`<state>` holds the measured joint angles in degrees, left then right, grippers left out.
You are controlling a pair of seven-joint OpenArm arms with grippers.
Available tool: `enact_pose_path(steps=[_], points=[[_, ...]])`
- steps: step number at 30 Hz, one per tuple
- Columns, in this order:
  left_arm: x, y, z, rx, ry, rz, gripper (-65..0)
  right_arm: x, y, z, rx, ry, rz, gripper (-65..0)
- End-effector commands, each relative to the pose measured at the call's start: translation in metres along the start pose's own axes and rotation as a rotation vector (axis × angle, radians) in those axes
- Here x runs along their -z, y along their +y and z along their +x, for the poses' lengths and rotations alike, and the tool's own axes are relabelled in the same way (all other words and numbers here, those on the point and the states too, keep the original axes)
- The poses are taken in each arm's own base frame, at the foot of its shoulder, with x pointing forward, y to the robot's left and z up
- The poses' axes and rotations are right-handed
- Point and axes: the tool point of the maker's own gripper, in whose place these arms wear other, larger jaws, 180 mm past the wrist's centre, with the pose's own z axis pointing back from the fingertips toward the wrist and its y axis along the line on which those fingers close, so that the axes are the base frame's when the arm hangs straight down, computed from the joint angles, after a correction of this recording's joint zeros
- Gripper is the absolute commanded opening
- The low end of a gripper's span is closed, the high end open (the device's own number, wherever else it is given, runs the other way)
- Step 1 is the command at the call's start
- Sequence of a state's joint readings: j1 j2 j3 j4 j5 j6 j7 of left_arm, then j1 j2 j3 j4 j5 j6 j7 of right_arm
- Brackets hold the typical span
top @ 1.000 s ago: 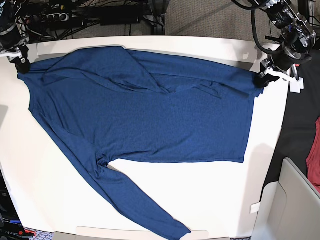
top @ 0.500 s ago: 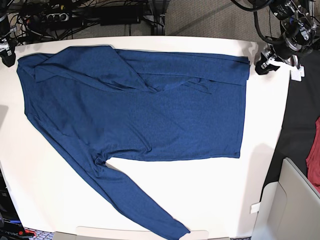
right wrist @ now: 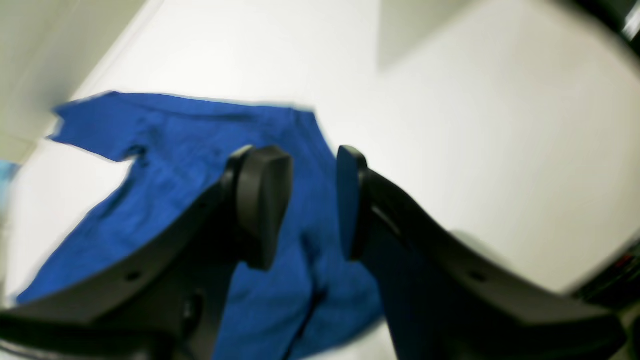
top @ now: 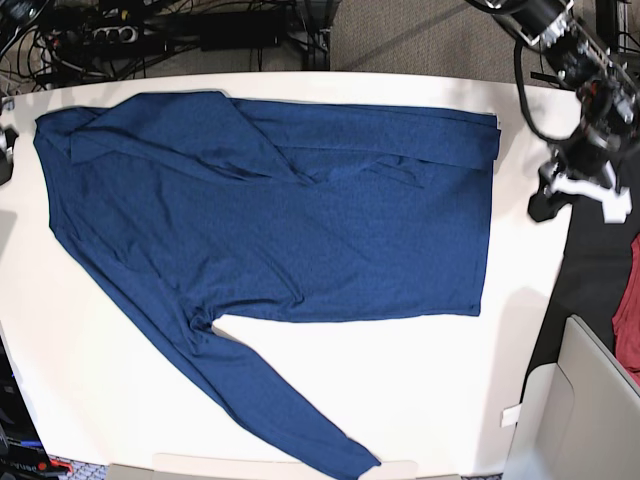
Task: Fold the T-shirt properly
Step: 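Open both grippers and release the shirt edge, then move both grippers to the shirt's side edges near the sleeves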
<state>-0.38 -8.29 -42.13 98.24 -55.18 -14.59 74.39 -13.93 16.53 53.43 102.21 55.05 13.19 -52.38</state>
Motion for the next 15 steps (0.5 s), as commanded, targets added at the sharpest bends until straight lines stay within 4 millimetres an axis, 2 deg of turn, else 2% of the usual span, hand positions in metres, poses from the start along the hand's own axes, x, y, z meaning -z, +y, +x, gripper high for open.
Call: enact_pose_path(steps=[1, 6, 11, 15], points=[[0.01, -0.012, 0.012, -0.009, -0.011, -0.045, -52.1, 0.008, 0.02, 0.019, -0.048, -0.047, 0.052, -44.3], [0.062, -0.024, 0.024, -0.08, 0.018, -0.093, -52.1, 0.049, 0.041, 0.034, -0.152, -0.04, 0.043, -44.3], [0.113, -0.045, 0.03, -0.104, 0.015, -0.129, -52.2, 0.085, 0.05, 0.046, -0.113, -0.028, 0.062, -44.3], [0.138, -0.05, 0.038, -0.101, 0.0, -0.122, -52.2, 0.106, 0.05, 0.055, -0.09, -0.013, 0.062, -44.3]])
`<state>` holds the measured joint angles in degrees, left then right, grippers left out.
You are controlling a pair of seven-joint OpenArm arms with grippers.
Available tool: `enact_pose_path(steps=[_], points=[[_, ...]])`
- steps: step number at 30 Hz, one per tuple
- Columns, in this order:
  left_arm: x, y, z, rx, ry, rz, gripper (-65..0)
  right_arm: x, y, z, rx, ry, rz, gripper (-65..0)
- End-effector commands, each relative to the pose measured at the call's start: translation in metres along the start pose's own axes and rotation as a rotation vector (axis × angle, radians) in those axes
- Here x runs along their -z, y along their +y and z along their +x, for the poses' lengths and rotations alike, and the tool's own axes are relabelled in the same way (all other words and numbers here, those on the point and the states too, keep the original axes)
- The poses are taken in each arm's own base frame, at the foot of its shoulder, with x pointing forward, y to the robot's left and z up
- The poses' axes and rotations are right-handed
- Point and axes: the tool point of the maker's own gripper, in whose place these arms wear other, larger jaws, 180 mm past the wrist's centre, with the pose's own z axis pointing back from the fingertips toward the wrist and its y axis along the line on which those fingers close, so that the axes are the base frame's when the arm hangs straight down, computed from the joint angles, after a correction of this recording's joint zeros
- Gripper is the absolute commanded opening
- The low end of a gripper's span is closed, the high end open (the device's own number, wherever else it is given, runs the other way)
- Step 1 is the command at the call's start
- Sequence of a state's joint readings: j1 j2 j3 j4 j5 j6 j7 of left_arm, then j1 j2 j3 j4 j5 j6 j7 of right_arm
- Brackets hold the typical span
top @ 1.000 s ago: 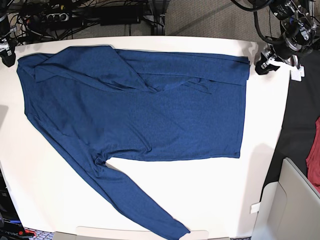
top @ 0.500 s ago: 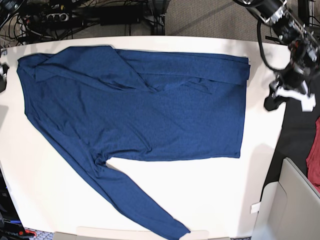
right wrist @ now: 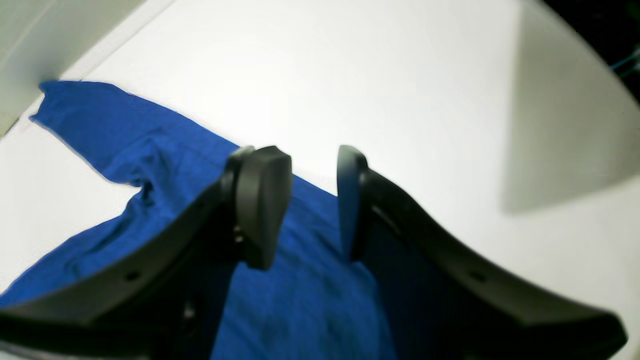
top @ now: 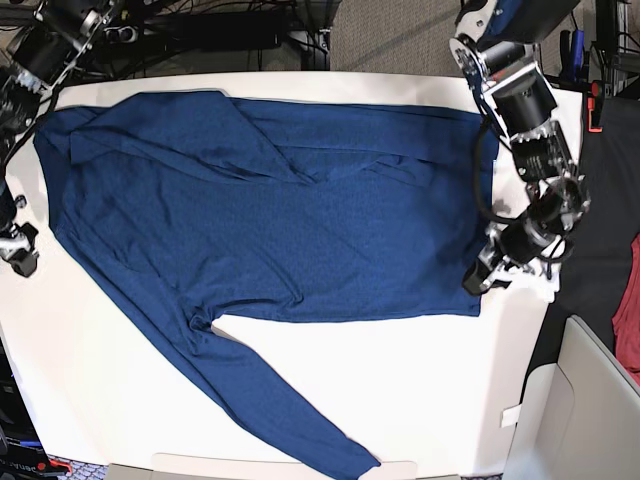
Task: Fold the T-shirt properly
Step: 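Move both grippers to the shirt's side edges near the sleeves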
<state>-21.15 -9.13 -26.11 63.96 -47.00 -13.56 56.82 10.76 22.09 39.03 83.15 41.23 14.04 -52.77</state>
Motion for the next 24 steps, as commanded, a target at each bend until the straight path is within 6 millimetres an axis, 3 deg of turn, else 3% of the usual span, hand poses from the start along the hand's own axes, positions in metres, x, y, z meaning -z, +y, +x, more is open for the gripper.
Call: enact_pose_path(steps=[1, 5, 12, 19, 24], points=[[0.0, -0.013, 0.03, 0.033, -0.074, -0.022, -52.2, -0.002, 0.0, 0.03, -0.027, -0.069, -0.005, -44.3], [0.014, -0.012, 0.045, 0.102, -0.119, 0.024, -52.3, 0.007, 0.007, 0.038, -0.044, -0.073, -0.007, -44.3], [0.029, -0.006, 0.054, 0.123, -0.159, 0.066, -51.5, 0.015, 0.02, 0.047, -0.074, -0.082, 0.0, -44.2], [0.039, 0.019, 0.056, 0.12, -0.237, 0.14, -41.7, 0.016, 0.022, 0.047, -0.067, -0.082, 0.004, -44.2], [0.039, 0.023, 0.056, 0.137, -0.258, 0.154, -37.4, 0.016, 0.021, 0.046, -0.067, -0.081, 0.003, -44.2]])
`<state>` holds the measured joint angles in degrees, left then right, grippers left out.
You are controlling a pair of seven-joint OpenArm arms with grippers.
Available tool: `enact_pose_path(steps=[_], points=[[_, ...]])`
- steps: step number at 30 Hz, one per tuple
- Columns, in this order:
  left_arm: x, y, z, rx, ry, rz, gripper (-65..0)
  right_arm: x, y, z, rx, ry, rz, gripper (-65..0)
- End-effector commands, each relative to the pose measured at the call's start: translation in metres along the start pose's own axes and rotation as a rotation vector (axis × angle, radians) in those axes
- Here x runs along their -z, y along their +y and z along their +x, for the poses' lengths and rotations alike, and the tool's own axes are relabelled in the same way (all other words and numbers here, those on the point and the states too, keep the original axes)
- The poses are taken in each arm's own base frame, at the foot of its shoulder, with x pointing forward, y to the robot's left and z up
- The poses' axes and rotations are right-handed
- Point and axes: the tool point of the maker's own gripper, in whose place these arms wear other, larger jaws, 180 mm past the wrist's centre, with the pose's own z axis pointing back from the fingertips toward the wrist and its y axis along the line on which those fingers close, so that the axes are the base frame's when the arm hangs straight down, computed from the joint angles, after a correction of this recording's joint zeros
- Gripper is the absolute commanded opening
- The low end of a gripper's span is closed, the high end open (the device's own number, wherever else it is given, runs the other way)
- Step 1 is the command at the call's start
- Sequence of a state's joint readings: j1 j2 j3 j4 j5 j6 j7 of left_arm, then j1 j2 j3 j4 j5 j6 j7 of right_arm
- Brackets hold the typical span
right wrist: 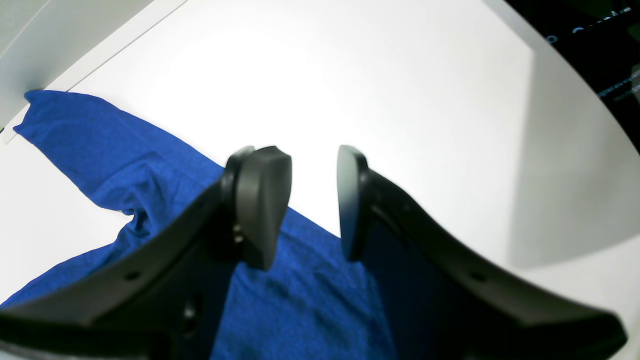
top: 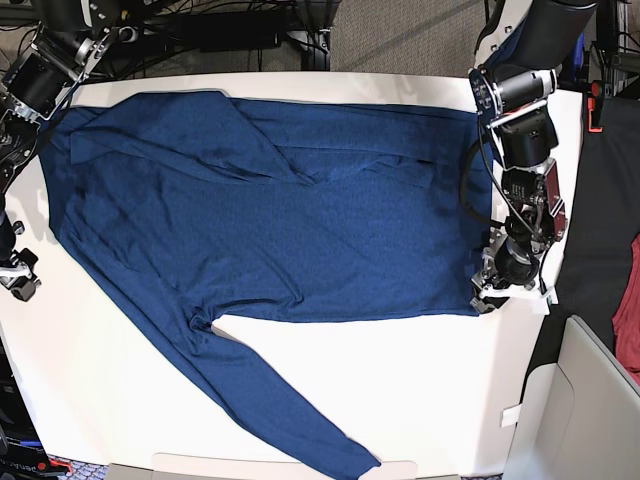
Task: Fold the T-shirt properly
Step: 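Move both grippers to the shirt's side edges near the sleeves, then grasp the shirt side edges with both grippers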
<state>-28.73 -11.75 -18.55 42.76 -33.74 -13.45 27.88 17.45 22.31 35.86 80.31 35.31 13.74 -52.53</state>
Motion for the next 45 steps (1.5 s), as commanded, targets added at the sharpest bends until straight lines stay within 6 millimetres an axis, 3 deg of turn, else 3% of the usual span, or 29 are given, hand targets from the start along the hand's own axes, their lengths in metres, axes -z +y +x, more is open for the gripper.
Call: enact_pose_path(steps=[1, 7, 13, 15, 19, 24, 29, 32, 37, 42, 45], points=[[0.0, -0.012, 0.027, 0.009, -0.066, -0.029, -36.6, -0.004, 0.004, 0.025, -0.013, -0.068, 0.017, -44.2], [0.007, -0.028, 0.005, -0.003, -0.026, -0.057, -33.1, -0.003, 0.007, 0.022, -0.003, -0.065, 0.025, -44.2], [0.016, -0.053, -0.041, 0.139, 0.094, -0.095, -33.5, -0.002, 0.009, 0.019, 0.002, -0.061, 0.028, -44.2], [0.016, -0.054, -0.052, 0.176, 0.115, -0.099, -36.3, -0.002, 0.008, 0.019, 0.003, -0.062, 0.027, -44.2], [0.017, -0.059, -0.058, 0.217, 0.112, -0.111, -47.8, -0.002, 0.008, 0.019, 0.003, -0.062, 0.027, -44.2], [0.015, -0.049, -0.05, 0.227, 0.105, -0.093, -65.0, -0.002, 0.008, 0.02, 0.0, -0.063, 0.025, -44.2], [0.011, -0.032, -0.041, 0.237, 0.13, -0.059, -65.0, 0.006, 0.012, 0.02, -0.011, -0.047, 0.02, -44.6], [0.007, -0.04, -0.026, 0.261, 0.093, -0.077, -65.0, 0.024, 0.023, 0.019, -0.063, -0.004, 0.005, -44.3], [-0.01, -0.055, -0.012, 0.321, 0.028, -0.123, -65.0, 0.063, 0.065, 0.012, -0.253, 0.111, 0.003, -44.2], [-0.019, -0.066, -0.015, 0.356, 0.055, -0.145, -65.0, 0.092, 0.099, -0.009, -0.412, 0.233, 0.015, -43.9], [-0.024, -0.07, -0.014, 0.37, 0.048, -0.156, -65.0, 0.099, 0.111, -0.021, -0.459, 0.271, 0.014, -37.4]])
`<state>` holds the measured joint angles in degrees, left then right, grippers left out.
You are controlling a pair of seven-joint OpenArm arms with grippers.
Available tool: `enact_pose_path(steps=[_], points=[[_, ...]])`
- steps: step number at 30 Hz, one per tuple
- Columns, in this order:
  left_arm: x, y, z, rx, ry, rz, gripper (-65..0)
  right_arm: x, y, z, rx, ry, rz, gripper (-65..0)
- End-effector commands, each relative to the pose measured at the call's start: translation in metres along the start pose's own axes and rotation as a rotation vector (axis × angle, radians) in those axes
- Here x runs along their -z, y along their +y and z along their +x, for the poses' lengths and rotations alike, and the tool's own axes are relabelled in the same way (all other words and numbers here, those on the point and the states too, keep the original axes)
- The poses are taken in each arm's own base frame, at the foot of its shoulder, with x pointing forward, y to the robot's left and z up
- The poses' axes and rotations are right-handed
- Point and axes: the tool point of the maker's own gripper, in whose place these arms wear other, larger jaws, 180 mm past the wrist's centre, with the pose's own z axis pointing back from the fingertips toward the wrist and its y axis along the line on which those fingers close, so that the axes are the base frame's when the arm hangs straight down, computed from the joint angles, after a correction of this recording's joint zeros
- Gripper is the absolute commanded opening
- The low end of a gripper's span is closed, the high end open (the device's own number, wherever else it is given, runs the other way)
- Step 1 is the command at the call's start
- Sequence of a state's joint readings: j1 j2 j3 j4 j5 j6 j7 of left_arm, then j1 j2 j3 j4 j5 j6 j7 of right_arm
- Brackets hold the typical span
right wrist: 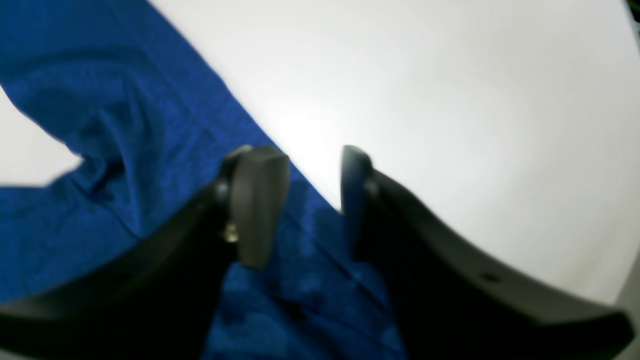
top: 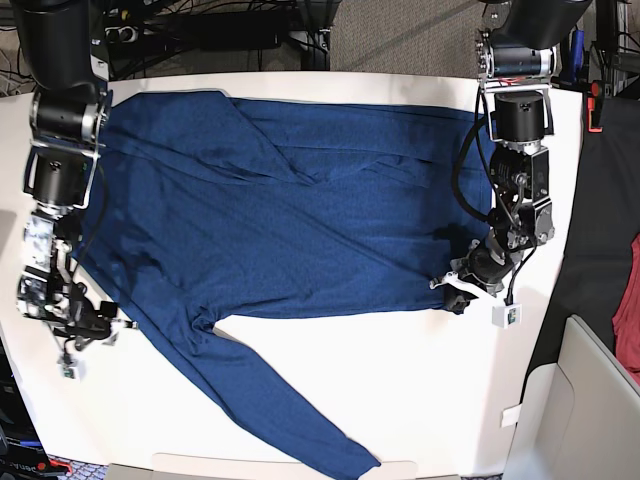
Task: Fold the T-shirt properly
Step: 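Grasp the shirt side edges with both grippers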
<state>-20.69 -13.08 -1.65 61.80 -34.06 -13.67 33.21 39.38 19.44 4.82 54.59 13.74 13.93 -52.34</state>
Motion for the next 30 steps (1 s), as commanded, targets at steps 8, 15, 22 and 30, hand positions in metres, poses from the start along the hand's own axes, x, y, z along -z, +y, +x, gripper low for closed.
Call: enact_pose_path(steps=[8, 15, 22, 30], points=[[-0.008, -0.005, 0.016, 0.026, -0.051, -0.018, -65.0, 0.005, -0.007, 0.014, -0.014, -0.025, -0.029, -20.5], [-0.009, -0.002, 0.007, 0.021, -0.034, -0.012, -65.0, 0.024, -0.016, -0.024, 0.012, 0.011, -0.035, -21.3], [-0.009, -0.002, 0.006, 0.02, -0.034, -0.013, -65.0, 0.029, -0.015, -0.034, -0.054, 0.027, -0.07, -25.9], [-0.009, -0.002, 0.006, 0.02, -0.034, -0.013, -65.0, 0.032, -0.004, -0.036, -0.07, 0.026, -0.063, -54.2]])
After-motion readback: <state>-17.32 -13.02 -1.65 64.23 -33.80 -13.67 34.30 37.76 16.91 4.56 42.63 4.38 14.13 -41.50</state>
